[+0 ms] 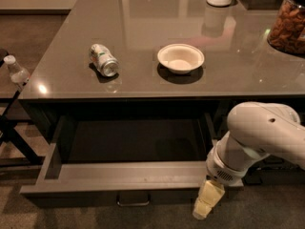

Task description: Open top drawer

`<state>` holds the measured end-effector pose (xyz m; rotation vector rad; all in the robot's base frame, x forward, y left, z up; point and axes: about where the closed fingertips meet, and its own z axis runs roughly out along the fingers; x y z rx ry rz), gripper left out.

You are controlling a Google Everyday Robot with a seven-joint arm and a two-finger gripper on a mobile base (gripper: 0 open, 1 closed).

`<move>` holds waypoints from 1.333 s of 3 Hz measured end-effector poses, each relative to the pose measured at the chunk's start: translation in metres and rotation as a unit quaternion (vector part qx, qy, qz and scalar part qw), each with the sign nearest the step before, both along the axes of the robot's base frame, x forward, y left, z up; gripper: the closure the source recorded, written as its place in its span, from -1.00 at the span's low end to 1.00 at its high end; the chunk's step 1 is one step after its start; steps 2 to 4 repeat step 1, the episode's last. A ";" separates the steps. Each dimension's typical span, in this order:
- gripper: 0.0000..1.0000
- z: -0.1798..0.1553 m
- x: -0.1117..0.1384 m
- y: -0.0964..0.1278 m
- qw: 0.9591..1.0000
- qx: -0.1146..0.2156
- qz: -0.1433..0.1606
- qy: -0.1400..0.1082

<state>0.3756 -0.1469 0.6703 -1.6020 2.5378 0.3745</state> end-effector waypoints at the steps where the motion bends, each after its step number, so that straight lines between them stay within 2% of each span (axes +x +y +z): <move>1: -1.00 0.002 -0.001 -0.001 1.000 -0.001 -0.002 -0.002; 4: -1.00 0.002 -0.001 -0.001 1.000 -0.001 -0.002 -0.002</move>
Offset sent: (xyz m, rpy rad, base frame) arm 0.0000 0.0000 0.0000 0.0000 0.0000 0.0000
